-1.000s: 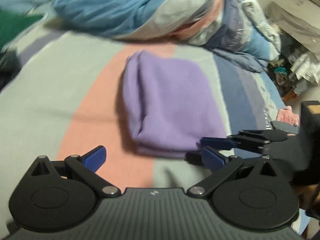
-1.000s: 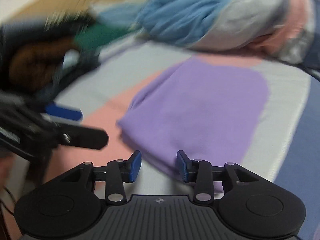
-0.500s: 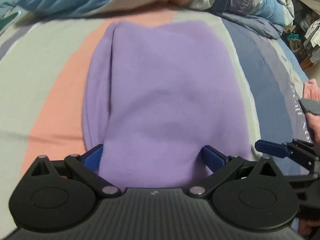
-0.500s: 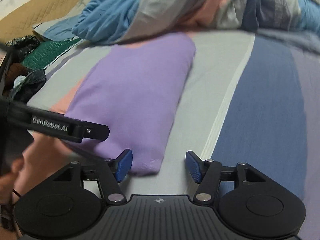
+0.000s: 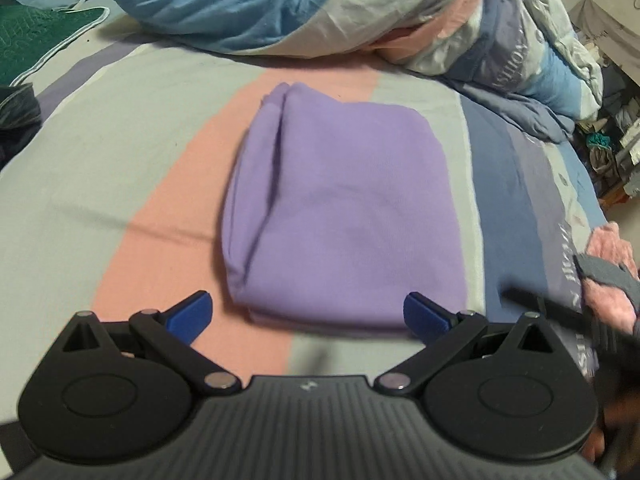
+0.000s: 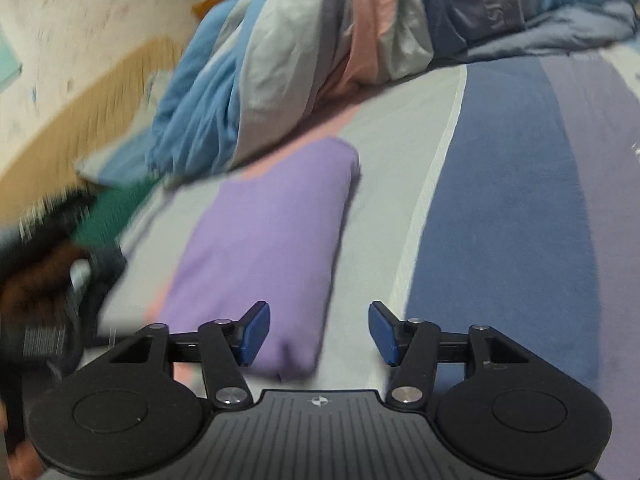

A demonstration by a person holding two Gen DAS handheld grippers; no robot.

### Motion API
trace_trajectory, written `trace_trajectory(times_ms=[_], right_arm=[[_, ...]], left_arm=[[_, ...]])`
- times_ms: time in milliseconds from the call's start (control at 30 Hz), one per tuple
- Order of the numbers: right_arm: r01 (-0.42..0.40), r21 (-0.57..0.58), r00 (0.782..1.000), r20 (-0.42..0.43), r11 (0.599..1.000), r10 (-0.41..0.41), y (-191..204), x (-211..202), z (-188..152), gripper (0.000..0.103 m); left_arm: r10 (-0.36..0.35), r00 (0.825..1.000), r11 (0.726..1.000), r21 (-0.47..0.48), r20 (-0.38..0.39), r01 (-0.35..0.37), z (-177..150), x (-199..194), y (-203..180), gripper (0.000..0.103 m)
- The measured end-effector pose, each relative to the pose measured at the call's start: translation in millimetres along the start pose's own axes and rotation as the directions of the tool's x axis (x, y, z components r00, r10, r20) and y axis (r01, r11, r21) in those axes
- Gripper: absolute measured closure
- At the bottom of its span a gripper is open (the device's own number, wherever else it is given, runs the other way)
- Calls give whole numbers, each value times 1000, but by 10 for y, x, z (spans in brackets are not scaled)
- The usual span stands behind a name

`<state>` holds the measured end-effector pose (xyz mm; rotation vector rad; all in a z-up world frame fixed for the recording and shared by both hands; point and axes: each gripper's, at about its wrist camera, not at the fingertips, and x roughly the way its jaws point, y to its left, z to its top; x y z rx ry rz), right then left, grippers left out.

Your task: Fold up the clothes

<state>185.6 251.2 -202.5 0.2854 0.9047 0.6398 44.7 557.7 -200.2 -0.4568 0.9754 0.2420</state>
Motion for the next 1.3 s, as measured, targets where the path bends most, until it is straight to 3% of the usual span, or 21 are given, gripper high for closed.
trace_trajectory(times_ms=[133, 200, 300, 400, 467, 500, 533, 567, 633, 667, 733, 833, 900, 967, 1033, 1133, 1167, 1233, 1267, 1300], right_arm=[[-97, 160, 995, 48, 982, 90, -189, 322, 290, 45], [-153, 283, 988, 61, 947, 141, -331, 561, 430, 42], [-179, 378, 983, 35, 908, 180, -454, 964, 598, 41], [-173, 410, 981, -5, 896, 192, -505, 1288, 741, 40], [-203, 443, 974, -3, 873, 228, -529, 1422, 842, 40], [-209, 452, 971, -8, 867, 238, -531, 1480, 891, 38], [-215, 461, 969, -12, 861, 249, -532, 1538, 940, 38], [-221, 468, 966, -17, 856, 259, -533, 1596, 990, 37], [-197, 438, 964, -76, 877, 254, -486, 1709, 1063, 36], [-191, 413, 963, -98, 890, 252, -437, 1741, 1083, 36], [-193, 367, 959, -127, 910, 255, -351, 1785, 1108, 30], [-205, 342, 956, -131, 917, 263, -314, 1811, 1097, 23], [-211, 337, 955, -129, 918, 267, -314, 1825, 1082, 22], [-216, 331, 954, -126, 918, 271, -313, 1838, 1067, 22], [-222, 326, 954, -124, 919, 274, -313, 1852, 1051, 22], [-227, 325, 954, -117, 918, 277, -325, 1867, 1041, 22], [-218, 329, 956, -117, 919, 268, -320, 1880, 1047, 25], [-189, 335, 962, -128, 923, 243, -327, 1898, 1058, 39], [-169, 338, 964, -138, 926, 227, -339, 1903, 1062, 56], [-151, 341, 966, -149, 928, 212, -352, 1908, 1067, 63]], left_arm=[[-20, 1000, 1000, 20, -23, 21, -167, -128, -122, 0], [-32, 999, 999, 22, -29, 32, -237, -162, -141, 0], [-48, 998, 999, 17, -38, 49, -332, -193, -151, 0], [-118, 992, 991, -60, -44, 116, -392, -173, -85, 0], [-207, 978, 964, -173, -15, 202, -428, -143, -4, 0], [-271, 962, 925, -271, 19, 266, -469, -117, 62, 0], [-337, 939, 859, -385, 67, 336, -514, -62, 147, 0], [-396, 911, 774, -491, 119, 400, -575, 17, 227, 0], [-475, 849, 561, -663, 233, 496, -724, 220, 372, 0], [-480, 830, 464, -720, 286, 516, -804, 323, 429, 0], [-442, 820, 315, -792, 365, 523, -947, 520, 533, 0], [-393, 802, 154, -828, 450, 539, -1085, 781, 662, 0], [-376, 780, 79, -821, 501, 566, -1110, 901, 729, 0], [-366, 774, 62, -816, 517, 575, -1082, 958, 744, 0], [-354, 787, 96, -817, 506, 568, -1025, 981, 702, 0], [-353, 810, 183, -814, 468, 550, -878, 1016, 597, 2], [-346, 830, 222, -821, 437, 526, -822, 1017, 561, 8], [-313, 885, 310, -843, 345, 439, -701, 996, 491, 33], [-292, 905, 347, -848, 309, 401, -658, 985, 473, 50], [-278, 914, 365, -847, 296, 386, -649, 970, 469, 53]])
